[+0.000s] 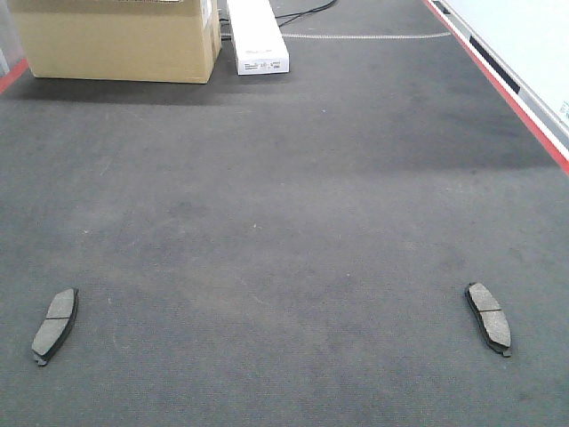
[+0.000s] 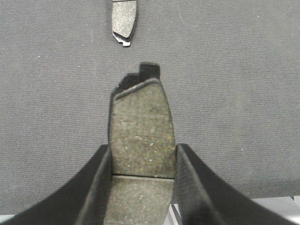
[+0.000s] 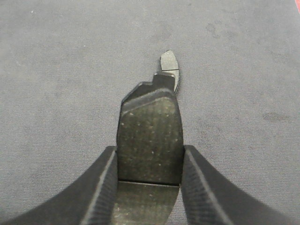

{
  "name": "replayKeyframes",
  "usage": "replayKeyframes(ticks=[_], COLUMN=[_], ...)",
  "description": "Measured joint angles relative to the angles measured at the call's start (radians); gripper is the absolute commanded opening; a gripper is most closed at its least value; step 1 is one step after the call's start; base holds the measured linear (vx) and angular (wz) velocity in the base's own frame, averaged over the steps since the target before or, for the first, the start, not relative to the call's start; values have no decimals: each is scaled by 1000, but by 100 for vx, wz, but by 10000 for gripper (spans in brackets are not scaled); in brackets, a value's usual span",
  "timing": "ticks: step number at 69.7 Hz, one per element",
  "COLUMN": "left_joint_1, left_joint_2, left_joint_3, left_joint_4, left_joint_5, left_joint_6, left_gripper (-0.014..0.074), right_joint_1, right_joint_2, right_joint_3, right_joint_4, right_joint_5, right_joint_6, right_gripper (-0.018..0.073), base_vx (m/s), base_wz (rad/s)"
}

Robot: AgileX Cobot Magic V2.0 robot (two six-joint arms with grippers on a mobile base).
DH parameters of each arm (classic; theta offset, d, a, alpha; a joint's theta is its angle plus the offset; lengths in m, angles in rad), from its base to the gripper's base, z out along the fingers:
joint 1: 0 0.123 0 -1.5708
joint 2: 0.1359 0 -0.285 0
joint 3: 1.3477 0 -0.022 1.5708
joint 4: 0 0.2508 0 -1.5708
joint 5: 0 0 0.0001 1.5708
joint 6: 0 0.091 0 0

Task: Move and align brake pads A on conveyor
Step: 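Lower the left gripper with its pad beside the pad nearest it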

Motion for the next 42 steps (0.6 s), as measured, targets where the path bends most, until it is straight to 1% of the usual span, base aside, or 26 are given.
replayKeyframes(ticks=[42], left_joint_1=[0], left_joint_2=[0], left_joint_3=[0], left_joint_4=[0], left_joint_5=[0], left_joint_6=[0], left_gripper=[-6], right_joint_1=[0], right_joint_2=[0], right_joint_3=[0], right_joint_4=[0], right_joint_5=[0], right_joint_6=[0], right_gripper=[-1], base_vx=[0], base_wz=[0])
